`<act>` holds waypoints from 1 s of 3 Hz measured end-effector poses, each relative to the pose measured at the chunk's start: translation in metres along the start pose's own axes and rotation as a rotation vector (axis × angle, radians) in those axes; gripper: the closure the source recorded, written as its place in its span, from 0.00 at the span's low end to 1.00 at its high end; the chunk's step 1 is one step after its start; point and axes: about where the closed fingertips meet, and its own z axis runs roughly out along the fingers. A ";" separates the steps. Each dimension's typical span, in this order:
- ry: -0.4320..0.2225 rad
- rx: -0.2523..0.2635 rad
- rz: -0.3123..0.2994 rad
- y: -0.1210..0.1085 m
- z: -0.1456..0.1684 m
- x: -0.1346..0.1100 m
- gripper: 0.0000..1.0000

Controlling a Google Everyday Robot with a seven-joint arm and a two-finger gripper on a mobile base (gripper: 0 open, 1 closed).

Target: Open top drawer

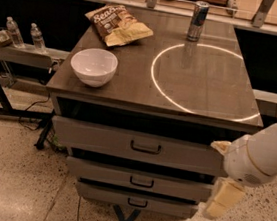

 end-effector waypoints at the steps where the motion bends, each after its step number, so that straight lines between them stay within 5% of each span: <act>1: -0.029 -0.006 -0.030 -0.008 0.033 -0.006 0.00; 3: -0.090 0.055 -0.092 -0.043 0.057 -0.028 0.00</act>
Offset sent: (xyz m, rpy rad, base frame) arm 0.0547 0.0376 -0.0592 0.0734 -0.0972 0.0762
